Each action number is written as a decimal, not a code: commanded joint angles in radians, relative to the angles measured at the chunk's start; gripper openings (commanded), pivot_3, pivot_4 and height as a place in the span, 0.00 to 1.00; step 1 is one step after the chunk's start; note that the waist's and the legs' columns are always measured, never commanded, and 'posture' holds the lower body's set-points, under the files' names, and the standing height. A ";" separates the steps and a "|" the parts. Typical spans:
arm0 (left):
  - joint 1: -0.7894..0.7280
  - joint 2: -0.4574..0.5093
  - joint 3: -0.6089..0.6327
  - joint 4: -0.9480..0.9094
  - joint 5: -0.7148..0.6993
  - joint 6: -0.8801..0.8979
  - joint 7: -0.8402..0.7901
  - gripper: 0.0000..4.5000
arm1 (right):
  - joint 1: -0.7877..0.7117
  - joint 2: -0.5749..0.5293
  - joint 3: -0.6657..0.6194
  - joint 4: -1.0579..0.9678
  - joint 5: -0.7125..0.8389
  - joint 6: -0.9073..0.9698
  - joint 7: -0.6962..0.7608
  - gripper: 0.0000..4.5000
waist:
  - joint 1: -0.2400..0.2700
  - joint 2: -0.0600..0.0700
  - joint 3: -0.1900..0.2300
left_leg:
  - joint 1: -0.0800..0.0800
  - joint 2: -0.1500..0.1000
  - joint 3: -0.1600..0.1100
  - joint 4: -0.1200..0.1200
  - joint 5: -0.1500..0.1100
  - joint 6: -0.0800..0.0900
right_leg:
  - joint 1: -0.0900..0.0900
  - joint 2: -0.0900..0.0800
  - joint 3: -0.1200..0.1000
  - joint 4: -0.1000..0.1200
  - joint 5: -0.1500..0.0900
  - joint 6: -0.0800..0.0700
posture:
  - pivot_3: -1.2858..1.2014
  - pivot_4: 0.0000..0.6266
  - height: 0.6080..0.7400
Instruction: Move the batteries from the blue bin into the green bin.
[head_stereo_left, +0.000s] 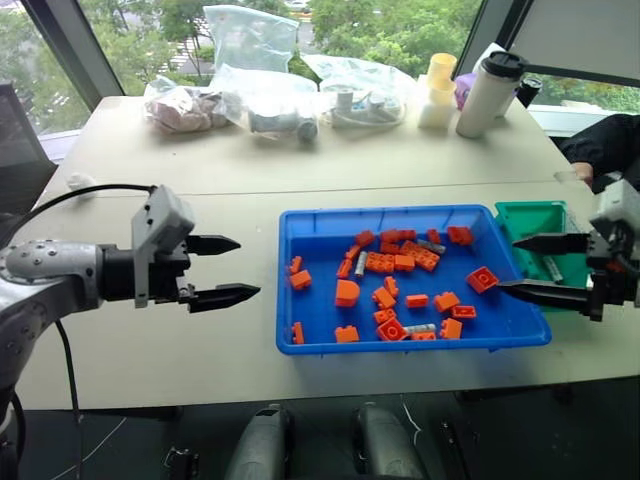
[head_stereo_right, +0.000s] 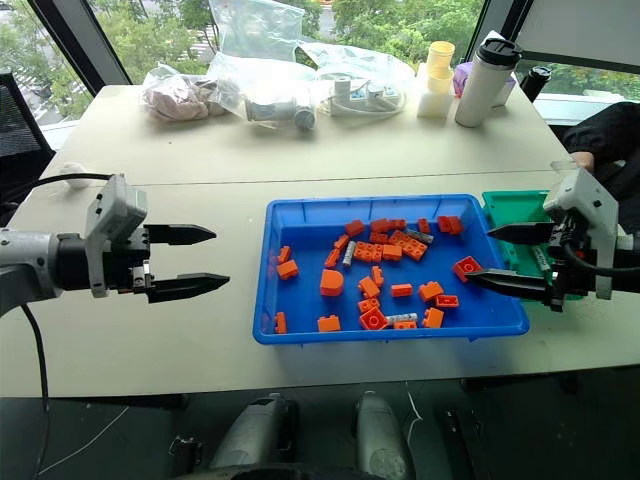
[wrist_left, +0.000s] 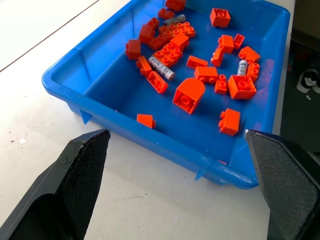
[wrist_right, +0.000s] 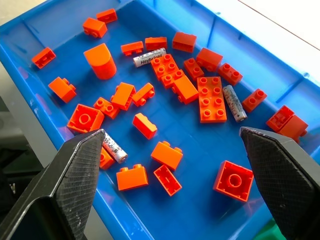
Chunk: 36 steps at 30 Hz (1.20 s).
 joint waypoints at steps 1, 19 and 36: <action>0.002 -0.007 0.010 0.004 0.022 -0.046 0.000 1.00 | -0.032 0.000 0.007 -0.001 -0.004 -0.023 -0.004 0.99 | 0.000 0.000 0.000 | 0.000 0.000 0.000 0.000 0.000 0.000 | 0.000 0.000 0.000 0.000 0.000 0.000 | 0.52 0.24 1.00; -0.023 -0.008 -0.038 0.026 0.047 -0.082 -0.037 1.00 | -0.045 0.017 0.034 -0.030 0.008 -0.012 -0.024 0.99 | 0.001 0.000 0.000 | 0.000 0.000 0.000 0.000 0.000 0.000 | 0.000 0.000 0.000 0.000 0.000 0.000 | 0.52 0.24 1.00; -0.160 0.107 -0.203 0.017 0.137 -0.127 -0.199 1.00 | -0.575 0.287 0.679 0.136 -0.251 -0.126 -0.084 0.99 | -0.008 0.000 0.001 | -0.001 0.000 0.001 0.000 0.000 0.000 | -0.002 0.001 -0.001 0.000 0.000 0.000 | 0.52 0.24 1.00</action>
